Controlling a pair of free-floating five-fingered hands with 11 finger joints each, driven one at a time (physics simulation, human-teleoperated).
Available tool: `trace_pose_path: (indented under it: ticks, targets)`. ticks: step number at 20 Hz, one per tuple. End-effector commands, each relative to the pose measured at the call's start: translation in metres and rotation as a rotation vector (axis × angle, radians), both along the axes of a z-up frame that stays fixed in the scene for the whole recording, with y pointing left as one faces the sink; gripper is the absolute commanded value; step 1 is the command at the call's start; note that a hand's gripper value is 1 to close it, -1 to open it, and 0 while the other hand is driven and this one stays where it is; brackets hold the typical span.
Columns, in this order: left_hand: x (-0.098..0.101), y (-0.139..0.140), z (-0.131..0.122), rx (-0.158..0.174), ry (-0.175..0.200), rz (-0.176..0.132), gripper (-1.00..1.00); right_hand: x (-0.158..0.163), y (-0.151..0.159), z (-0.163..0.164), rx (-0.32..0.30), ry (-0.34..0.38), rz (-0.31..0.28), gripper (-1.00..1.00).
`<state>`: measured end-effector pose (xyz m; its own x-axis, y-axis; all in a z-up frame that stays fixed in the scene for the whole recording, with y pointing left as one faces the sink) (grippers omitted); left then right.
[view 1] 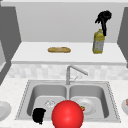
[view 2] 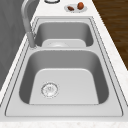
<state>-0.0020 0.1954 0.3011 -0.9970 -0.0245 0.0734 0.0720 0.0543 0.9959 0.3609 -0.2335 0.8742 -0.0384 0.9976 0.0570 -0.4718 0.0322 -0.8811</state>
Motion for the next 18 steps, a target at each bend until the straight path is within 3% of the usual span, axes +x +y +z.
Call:
trace_pose_path:
  ticks: [1, 7, 9, 18]
  targets:
    - [0.0, 0.0, 0.0, 0.0, 0.0, 0.0, 0.0, 0.013, -0.001, -0.012, -0.001, 0.103, 0.026, -1.0]
    - [0.0, 0.0, 0.0, 0.0, 0.0, 0.0, 0.0, 0.032, -0.004, -0.024, 0.0, 0.181, 0.063, -1.0]
    - [0.0, 0.0, 0.0, 0.0, 0.0, 0.0, 0.0, 0.034, -0.007, -0.023, 0.032, 0.179, 0.049, -1.0]
    - [0.0, 0.0, 0.0, 0.0, 0.0, 0.0, 0.0, 0.06, -0.01, -0.039, 0.026, 0.183, 0.052, -1.0]
